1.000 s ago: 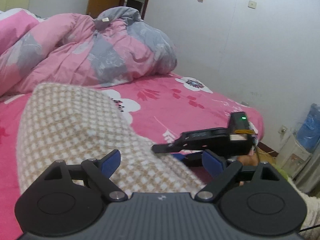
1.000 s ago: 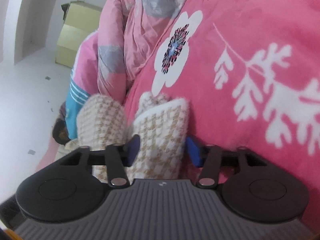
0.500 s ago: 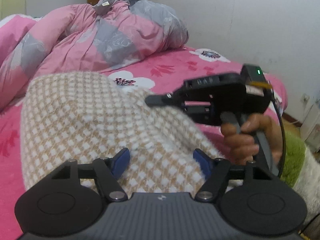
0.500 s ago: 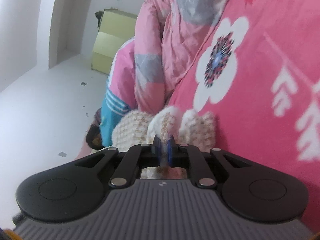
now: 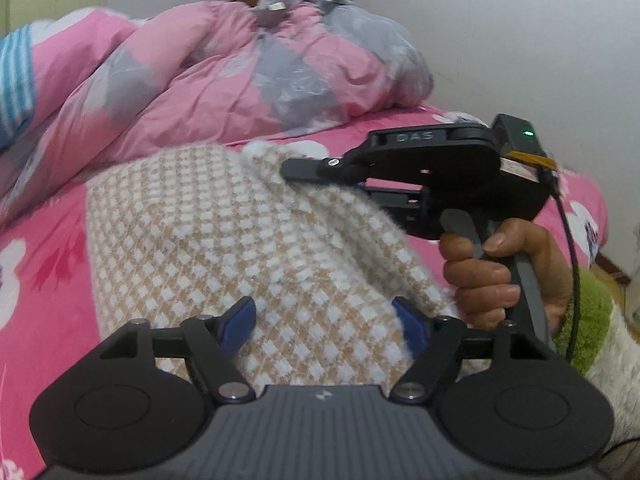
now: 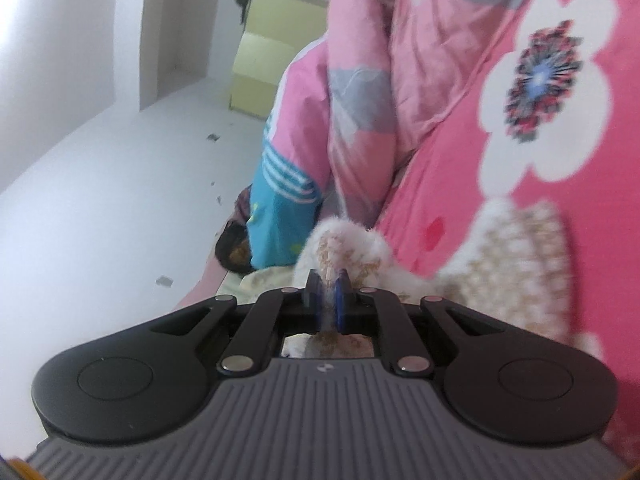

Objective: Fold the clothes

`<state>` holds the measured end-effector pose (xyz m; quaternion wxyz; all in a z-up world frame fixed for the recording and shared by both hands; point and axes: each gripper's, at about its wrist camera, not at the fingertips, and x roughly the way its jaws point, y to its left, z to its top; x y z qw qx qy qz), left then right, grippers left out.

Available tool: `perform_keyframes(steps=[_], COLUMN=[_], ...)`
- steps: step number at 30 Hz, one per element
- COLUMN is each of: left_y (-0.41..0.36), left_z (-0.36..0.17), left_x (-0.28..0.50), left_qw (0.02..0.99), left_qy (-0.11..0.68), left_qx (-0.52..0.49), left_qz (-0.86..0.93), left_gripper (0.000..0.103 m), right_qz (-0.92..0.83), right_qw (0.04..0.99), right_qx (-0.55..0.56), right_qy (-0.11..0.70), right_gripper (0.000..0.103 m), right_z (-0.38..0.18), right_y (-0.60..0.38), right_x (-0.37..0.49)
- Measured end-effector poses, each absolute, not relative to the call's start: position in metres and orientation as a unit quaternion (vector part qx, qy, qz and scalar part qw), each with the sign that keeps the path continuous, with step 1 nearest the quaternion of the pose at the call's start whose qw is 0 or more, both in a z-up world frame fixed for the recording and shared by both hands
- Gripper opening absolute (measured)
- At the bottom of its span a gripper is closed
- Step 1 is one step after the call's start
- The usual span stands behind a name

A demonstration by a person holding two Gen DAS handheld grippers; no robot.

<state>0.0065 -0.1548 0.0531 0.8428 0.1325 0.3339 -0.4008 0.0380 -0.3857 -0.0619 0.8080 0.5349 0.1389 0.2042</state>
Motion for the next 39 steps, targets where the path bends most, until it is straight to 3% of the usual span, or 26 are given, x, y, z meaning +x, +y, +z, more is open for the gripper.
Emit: perform_keyframes(steps=[5, 10, 16, 22, 25, 27, 33, 39], left_y=[-0.153, -0.147, -0.14, -0.139, -0.142, -0.143, -0.137, -0.112], left_z=[0.053, 0.04, 0.034, 0.019, 0.015, 0.014, 0.013, 0.02], left_x=[0.006, 0.002, -0.001, -0.004, -0.009, -0.01, -0.005, 0.005], left_qw=[0.841, 0.832, 0.831, 0.839, 0.842, 0.842, 0.837, 0.819], left_qy=[0.329, 0.331, 0.321, 0.306, 0.289, 0.285, 0.287, 0.31], left_qx=[0.128, 0.097, 0.064, 0.057, 0.074, 0.077, 0.053, -0.035], left_qz=[-0.41, -0.434, -0.45, -0.447, -0.45, -0.452, -0.463, -0.483], left_gripper=[0.077, 0.077, 0.077, 0.079, 0.081, 0.082, 0.082, 0.08], right_qz=[0.162, 0.069, 0.085, 0.063, 0.068, 0.06, 0.087, 0.124], right_qw=[0.823, 0.825, 0.846, 0.853, 0.843, 0.847, 0.858, 0.895], right_qx=[0.53, 0.53, 0.495, 0.46, 0.491, 0.492, 0.475, 0.4], right_qy=[0.125, 0.183, 0.18, 0.237, 0.209, 0.192, 0.175, 0.151], right_gripper=[0.005, 0.005, 0.005, 0.005, 0.012, 0.024, 0.025, 0.024], right_z=[-0.059, -0.095, -0.079, -0.096, -0.093, -0.086, -0.068, -0.042], right_y=[-0.396, -0.414, -0.413, -0.418, -0.429, -0.436, -0.422, -0.376], right_x=[0.021, 0.002, 0.012, 0.023, -0.002, -0.025, -0.095, -0.115])
